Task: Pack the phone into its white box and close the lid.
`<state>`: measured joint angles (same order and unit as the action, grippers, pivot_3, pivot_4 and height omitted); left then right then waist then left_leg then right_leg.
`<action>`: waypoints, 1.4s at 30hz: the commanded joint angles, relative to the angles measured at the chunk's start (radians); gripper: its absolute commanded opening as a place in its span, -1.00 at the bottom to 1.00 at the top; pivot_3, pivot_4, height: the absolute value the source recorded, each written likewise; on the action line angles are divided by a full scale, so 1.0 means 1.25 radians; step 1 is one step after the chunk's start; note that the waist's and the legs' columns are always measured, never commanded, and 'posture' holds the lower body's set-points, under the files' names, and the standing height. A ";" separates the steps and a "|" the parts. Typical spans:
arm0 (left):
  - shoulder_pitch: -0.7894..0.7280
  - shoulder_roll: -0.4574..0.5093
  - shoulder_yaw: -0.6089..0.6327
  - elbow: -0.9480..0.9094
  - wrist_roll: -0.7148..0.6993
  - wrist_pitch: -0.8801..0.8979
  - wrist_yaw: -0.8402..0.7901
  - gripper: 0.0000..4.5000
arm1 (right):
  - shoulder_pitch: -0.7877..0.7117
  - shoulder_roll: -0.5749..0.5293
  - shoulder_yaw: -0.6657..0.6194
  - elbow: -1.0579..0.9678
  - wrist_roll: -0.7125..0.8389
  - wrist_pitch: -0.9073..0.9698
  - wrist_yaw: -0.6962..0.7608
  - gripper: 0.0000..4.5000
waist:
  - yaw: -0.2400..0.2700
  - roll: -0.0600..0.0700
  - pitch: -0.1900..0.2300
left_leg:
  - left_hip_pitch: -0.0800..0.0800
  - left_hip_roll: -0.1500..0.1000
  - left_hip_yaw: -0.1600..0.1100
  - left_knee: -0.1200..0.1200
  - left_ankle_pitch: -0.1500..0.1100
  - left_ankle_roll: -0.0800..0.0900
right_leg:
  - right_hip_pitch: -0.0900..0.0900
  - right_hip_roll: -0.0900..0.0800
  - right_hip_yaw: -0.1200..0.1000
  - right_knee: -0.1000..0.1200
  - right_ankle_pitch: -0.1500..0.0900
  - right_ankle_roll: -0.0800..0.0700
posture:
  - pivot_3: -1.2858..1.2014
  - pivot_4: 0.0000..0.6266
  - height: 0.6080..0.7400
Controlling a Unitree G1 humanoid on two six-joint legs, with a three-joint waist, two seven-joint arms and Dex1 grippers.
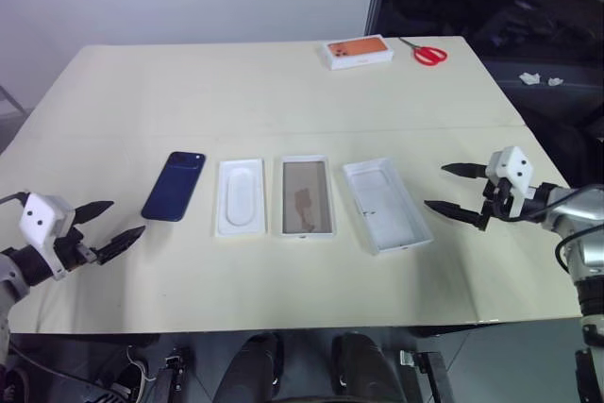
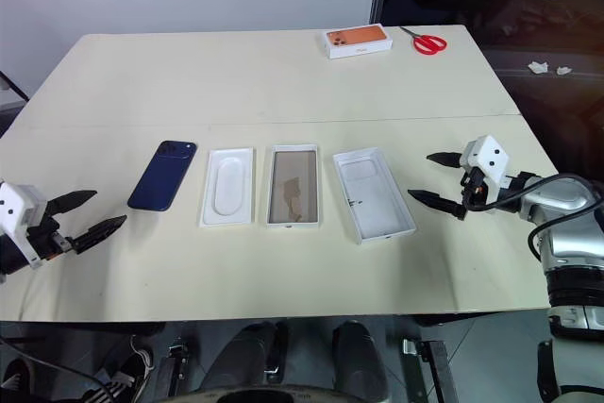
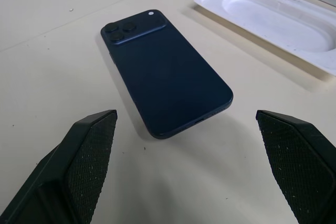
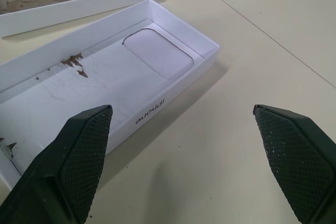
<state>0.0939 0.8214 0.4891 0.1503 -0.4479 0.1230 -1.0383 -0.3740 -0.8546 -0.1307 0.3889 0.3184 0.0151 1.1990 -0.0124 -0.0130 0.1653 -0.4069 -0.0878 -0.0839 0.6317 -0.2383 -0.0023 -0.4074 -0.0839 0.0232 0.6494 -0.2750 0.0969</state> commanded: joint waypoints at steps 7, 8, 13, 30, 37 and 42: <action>-0.010 0.007 0.022 -0.009 -0.010 -0.016 0.000 0.98 | -0.015 -0.010 -0.020 -0.029 0.009 0.004 0.001 1.00 | 0.000 0.000 0.000 | 0.000 0.000 0.000 0.000 0.000 0.000 | 0.000 0.000 0.000 0.000 0.000 0.000 | 0.03 -0.52 1.00; -0.010 0.007 0.022 -0.009 -0.010 -0.015 -0.001 0.98 | -0.016 -0.011 -0.020 -0.029 0.008 0.004 0.000 1.00 | 0.000 0.000 0.000 | 0.000 0.000 0.000 0.000 0.000 0.000 | 0.000 0.000 0.000 0.000 0.000 0.000 | 0.03 -0.52 1.00; -0.011 0.005 0.020 -0.007 -0.008 -0.015 -0.001 0.98 | -0.017 -0.010 -0.018 -0.032 0.008 0.007 0.001 1.00 | 0.000 0.000 0.000 | 0.000 0.000 0.000 0.000 0.000 0.000 | 0.000 0.000 0.000 0.000 0.000 0.000 | 0.03 -0.52 1.00; -0.250 -0.084 -0.101 -0.185 -0.194 0.575 0.262 0.98 | -0.088 0.034 0.136 -0.303 -0.041 0.180 -0.039 1.00 | 0.000 0.000 0.000 | 0.000 0.000 -0.001 0.001 0.000 0.000 | 0.000 0.001 0.000 0.000 0.000 0.000 | 0.03 -0.52 1.00; -0.354 -0.179 -0.125 -0.138 -0.284 0.827 0.349 0.98 | -0.104 0.088 0.179 -0.397 -0.070 0.169 -0.082 1.00 | 0.001 -0.001 0.000 | -0.001 0.000 -0.001 0.001 0.000 -0.001 | -0.001 0.001 0.000 0.002 0.000 0.000 | 0.03 -0.52 1.00; -0.388 -0.225 -0.095 -0.093 -0.321 0.896 0.391 0.98 | -0.116 0.081 0.175 -0.396 -0.073 0.163 -0.081 1.00 | 0.002 -0.001 0.000 | -0.001 0.000 -0.001 0.002 0.001 -0.001 | -0.001 0.001 -0.001 0.002 0.000 0.000 | 0.03 -0.52 1.00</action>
<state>-0.3732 0.5406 0.3416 0.0319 -0.8224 1.2235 -0.5642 -0.4964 -0.7396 0.1128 -0.0742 0.2266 0.2336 1.1003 -0.0104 -0.0141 0.1656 -0.4077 -0.0883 -0.0852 0.6342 -0.2376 -0.0032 -0.4082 -0.0821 0.0225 0.6519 -0.2748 0.0974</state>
